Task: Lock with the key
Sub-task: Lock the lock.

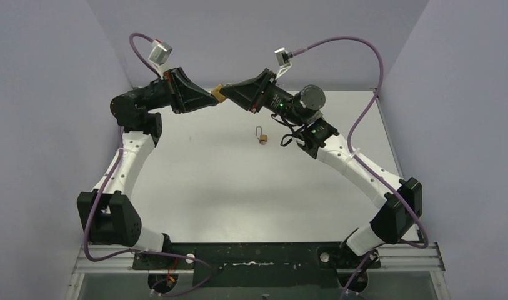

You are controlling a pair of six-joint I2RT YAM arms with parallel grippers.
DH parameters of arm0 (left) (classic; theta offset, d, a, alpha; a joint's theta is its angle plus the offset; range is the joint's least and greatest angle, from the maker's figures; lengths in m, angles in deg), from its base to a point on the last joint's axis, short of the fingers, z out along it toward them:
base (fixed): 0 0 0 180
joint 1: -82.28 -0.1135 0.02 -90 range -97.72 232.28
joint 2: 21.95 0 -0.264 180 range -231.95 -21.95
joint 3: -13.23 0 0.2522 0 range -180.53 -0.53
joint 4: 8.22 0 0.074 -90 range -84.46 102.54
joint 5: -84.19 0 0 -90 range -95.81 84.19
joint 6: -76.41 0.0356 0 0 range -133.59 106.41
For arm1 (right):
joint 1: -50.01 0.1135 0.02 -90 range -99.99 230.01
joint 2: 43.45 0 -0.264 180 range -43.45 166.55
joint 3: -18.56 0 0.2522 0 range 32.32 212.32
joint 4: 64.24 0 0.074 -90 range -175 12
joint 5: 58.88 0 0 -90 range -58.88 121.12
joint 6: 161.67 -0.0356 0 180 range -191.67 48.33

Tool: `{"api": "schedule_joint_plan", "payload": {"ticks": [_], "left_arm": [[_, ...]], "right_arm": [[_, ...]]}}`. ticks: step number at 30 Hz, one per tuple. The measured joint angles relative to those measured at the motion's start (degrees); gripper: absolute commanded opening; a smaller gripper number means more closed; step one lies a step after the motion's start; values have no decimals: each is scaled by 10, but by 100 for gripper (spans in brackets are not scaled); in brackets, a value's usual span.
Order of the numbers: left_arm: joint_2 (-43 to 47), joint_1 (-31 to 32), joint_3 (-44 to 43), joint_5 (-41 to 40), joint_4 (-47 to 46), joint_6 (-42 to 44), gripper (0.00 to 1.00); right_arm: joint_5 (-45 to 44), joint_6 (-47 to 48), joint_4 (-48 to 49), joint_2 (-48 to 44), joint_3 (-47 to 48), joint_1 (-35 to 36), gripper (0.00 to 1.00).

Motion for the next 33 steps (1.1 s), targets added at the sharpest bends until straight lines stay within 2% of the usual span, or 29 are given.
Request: {"api": "schedule_joint_plan", "payload": {"ticks": [2,5,7,11,12,15,17,20,22,24,25,28,33], "left_arm": [[0,0,0,-1,3,2,0],[0,-3,-4,-7,17,9,0],[0,-4,-9,-7,24,16,0],[0,-2,-18,-15,34,23,0],[0,0,-21,-17,39,25,0],[0,-2,-21,-8,48,30,0],[0,-2,-21,-4,55,31,0],[0,-3,-21,2,59,33,0],[0,-3,-21,6,63,33,0],[0,1,-23,-22,68,35,0],[0,2,-24,-33,70,34,0],[1,2,-31,-60,74,35,0],[5,2,-31,-71,85,40,0]], "right_arm": [[1,10,-17,2,10,0,0],[3,49,-76,7,49,0,16],[6,70,-104,9,66,0,21],[31,102,-151,9,85,2,23],[39,108,-165,12,84,7,23],[47,120,-179,16,86,10,3],[47,127,-185,15,86,10,4],[49,131,-191,13,85,10,25],[49,133,-193,11,82,10,47],[76,135,-206,6,71,11,57],[92,138,-217,3,58,16,61],[131,142,-248,3,21,24,62],[161,143,-272,-1,4,-15,70]]}}
